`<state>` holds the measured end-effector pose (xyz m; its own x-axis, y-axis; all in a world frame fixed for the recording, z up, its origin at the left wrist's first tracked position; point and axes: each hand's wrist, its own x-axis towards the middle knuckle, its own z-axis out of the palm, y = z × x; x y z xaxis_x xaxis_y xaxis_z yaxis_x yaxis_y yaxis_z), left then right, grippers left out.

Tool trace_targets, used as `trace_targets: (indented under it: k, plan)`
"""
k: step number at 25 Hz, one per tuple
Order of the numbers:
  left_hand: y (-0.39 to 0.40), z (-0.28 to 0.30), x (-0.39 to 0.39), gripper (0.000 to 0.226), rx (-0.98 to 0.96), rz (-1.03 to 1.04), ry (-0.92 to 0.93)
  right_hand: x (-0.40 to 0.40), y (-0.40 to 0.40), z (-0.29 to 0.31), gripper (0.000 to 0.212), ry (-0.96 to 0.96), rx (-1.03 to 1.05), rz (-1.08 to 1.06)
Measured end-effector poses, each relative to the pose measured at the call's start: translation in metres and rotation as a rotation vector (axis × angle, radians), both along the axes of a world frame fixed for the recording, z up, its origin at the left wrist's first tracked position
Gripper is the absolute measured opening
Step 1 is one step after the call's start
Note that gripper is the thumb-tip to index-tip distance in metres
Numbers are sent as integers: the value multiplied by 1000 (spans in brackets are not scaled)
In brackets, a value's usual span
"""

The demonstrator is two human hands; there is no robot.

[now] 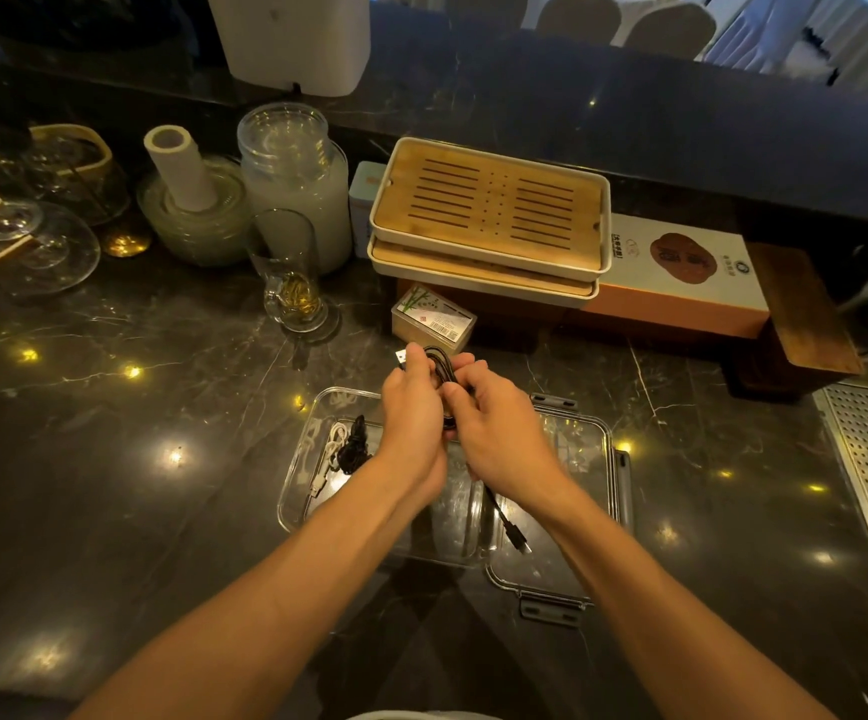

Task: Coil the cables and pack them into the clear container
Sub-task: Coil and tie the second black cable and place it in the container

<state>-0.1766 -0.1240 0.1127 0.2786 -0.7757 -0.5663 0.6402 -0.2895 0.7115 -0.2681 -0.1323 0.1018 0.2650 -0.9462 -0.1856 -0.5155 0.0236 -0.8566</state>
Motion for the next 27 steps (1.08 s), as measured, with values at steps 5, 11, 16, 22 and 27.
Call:
trace_targets:
  k: [5,11,16,22,27]
  plan:
    - [-3,-9,-3,52,51,-23,-23,-5,3,-1,14,17,-59,29]
    - [-4,-6,12,46,-39,-320,-329,-16,-6,8,15,79,-112,14]
    - [-10,12,68,29,-330,-788,-649,-35,-26,17,14,232,-170,208]
    - [-25,21,79,29,-335,-1436,-1001,-35,-32,25,10,398,-145,551]
    - [-17,9,71,26,-315,-1503,-1011,-40,-31,25,14,465,-57,621]
